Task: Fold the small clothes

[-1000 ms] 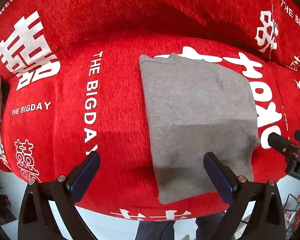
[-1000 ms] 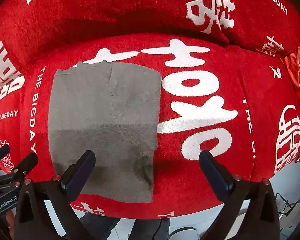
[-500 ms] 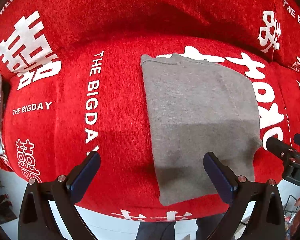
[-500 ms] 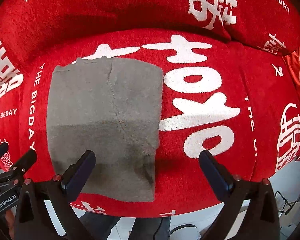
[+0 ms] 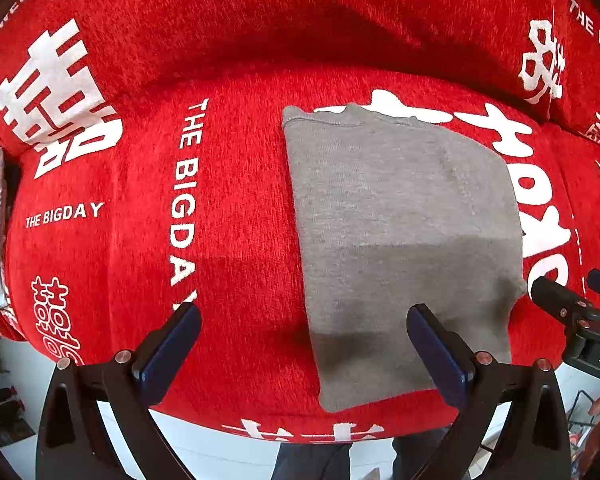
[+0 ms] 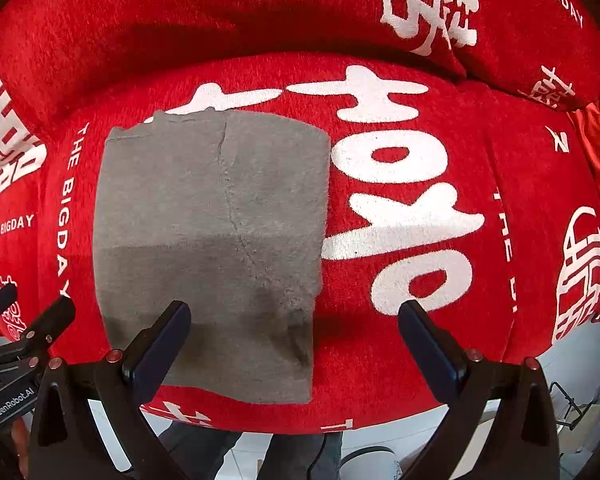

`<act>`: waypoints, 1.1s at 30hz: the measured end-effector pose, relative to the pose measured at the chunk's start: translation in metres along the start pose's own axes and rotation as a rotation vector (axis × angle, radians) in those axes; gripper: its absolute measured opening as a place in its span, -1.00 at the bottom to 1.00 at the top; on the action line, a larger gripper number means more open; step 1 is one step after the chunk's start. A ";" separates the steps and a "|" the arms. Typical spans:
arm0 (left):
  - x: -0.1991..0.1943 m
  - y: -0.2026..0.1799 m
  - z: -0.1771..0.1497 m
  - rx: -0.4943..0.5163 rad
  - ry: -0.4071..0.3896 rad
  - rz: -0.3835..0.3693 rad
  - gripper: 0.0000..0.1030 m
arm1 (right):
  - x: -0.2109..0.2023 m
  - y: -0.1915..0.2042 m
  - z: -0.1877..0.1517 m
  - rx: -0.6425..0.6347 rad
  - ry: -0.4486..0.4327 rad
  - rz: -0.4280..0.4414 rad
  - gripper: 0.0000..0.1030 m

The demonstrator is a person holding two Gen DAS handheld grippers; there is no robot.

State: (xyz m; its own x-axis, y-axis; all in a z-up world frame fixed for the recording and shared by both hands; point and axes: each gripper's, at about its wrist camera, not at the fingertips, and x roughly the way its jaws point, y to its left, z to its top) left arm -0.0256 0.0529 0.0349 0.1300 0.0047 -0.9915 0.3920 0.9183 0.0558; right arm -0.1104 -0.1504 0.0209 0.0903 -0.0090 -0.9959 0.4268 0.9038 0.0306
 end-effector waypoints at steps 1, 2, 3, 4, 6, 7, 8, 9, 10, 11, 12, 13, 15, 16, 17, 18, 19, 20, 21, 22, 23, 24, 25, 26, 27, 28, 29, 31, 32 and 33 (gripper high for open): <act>0.000 0.000 0.000 -0.001 0.000 0.001 1.00 | 0.000 0.000 0.000 0.001 0.001 0.000 1.00; 0.000 0.000 0.000 -0.002 0.001 0.002 1.00 | 0.001 0.000 0.000 0.002 0.003 0.001 1.00; 0.001 0.000 0.000 -0.002 0.002 0.002 1.00 | 0.001 0.000 0.000 0.002 0.004 0.001 1.00; 0.001 0.000 0.000 -0.002 0.004 0.002 1.00 | 0.002 0.000 0.000 0.002 0.006 0.001 1.00; 0.002 0.000 0.001 0.000 0.006 0.004 1.00 | 0.003 0.000 0.000 0.001 0.008 0.001 1.00; 0.003 0.000 0.001 0.001 0.007 0.006 1.00 | 0.003 0.001 0.001 0.000 0.009 0.000 1.00; 0.004 0.000 0.001 0.002 0.009 0.007 1.00 | 0.003 0.001 0.001 -0.001 0.010 0.000 1.00; 0.004 0.000 0.001 0.000 0.011 0.006 1.00 | 0.003 0.001 0.001 -0.003 0.011 0.000 1.00; 0.005 0.000 0.002 0.001 0.012 0.006 1.00 | 0.004 0.000 0.002 -0.003 0.012 -0.001 1.00; 0.006 0.001 0.002 0.000 0.014 0.006 1.00 | 0.004 0.000 0.002 -0.004 0.013 -0.001 1.00; 0.006 0.001 0.002 -0.001 0.016 0.006 1.00 | 0.004 0.000 0.002 -0.003 0.014 -0.001 1.00; 0.007 0.001 0.003 0.000 0.017 0.006 1.00 | 0.004 0.000 0.002 -0.003 0.015 -0.002 1.00; 0.007 0.001 0.004 0.002 0.018 0.006 1.00 | 0.005 0.000 0.003 -0.004 0.016 -0.001 1.00; 0.007 0.001 0.004 0.002 0.018 0.008 1.00 | 0.005 0.001 0.004 -0.006 0.016 -0.001 1.00; 0.008 0.001 0.005 0.001 0.019 0.008 1.00 | 0.005 0.001 0.003 -0.006 0.017 -0.001 1.00; 0.008 0.001 0.005 0.001 0.019 0.008 1.00 | 0.005 0.001 0.004 -0.008 0.017 -0.001 1.00; 0.008 0.001 0.005 0.001 0.019 0.010 1.00 | 0.005 0.001 0.005 -0.010 0.017 -0.002 1.00; 0.008 0.001 0.006 0.000 0.019 0.011 1.00 | 0.006 0.002 0.005 -0.011 0.018 -0.002 1.00; 0.008 0.001 0.006 0.000 0.020 0.011 1.00 | 0.006 0.002 0.006 -0.011 0.019 -0.002 1.00; 0.009 0.001 0.006 0.000 0.020 0.011 1.00 | 0.006 0.002 0.006 -0.012 0.019 -0.002 1.00; 0.009 0.001 0.006 0.001 0.019 0.012 1.00 | 0.006 0.003 0.006 -0.012 0.020 -0.002 1.00; 0.009 0.001 0.007 0.002 0.019 0.013 1.00 | 0.006 0.003 0.006 -0.011 0.020 -0.002 1.00; 0.009 0.001 0.008 0.002 0.020 0.013 1.00 | 0.006 0.003 0.007 -0.012 0.020 -0.002 1.00; 0.010 0.001 0.008 0.001 0.021 0.012 1.00 | 0.006 0.003 0.007 -0.012 0.021 -0.002 1.00; 0.010 0.001 0.008 0.001 0.021 0.011 1.00 | 0.006 0.003 0.007 -0.013 0.021 -0.003 1.00; 0.010 0.001 0.008 0.001 0.021 0.011 1.00 | 0.006 0.003 0.007 -0.014 0.021 -0.004 1.00; 0.010 0.001 0.008 0.001 0.022 0.009 1.00 | 0.006 0.003 0.007 -0.015 0.021 -0.004 1.00; 0.010 0.001 0.009 0.001 0.024 0.006 1.00 | 0.006 0.004 0.008 -0.018 0.020 -0.005 1.00; 0.010 0.000 0.009 0.002 0.024 0.007 1.00 | 0.007 0.004 0.008 -0.019 0.021 -0.006 1.00; 0.010 0.000 0.009 0.004 0.024 0.008 1.00 | 0.007 0.003 0.008 -0.019 0.021 -0.005 1.00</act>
State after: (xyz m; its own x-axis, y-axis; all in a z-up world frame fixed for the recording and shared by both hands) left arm -0.0161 0.0492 0.0259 0.1117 0.0219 -0.9935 0.3942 0.9168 0.0645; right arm -0.1010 -0.1508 0.0150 0.0697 -0.0044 -0.9976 0.4101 0.9117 0.0246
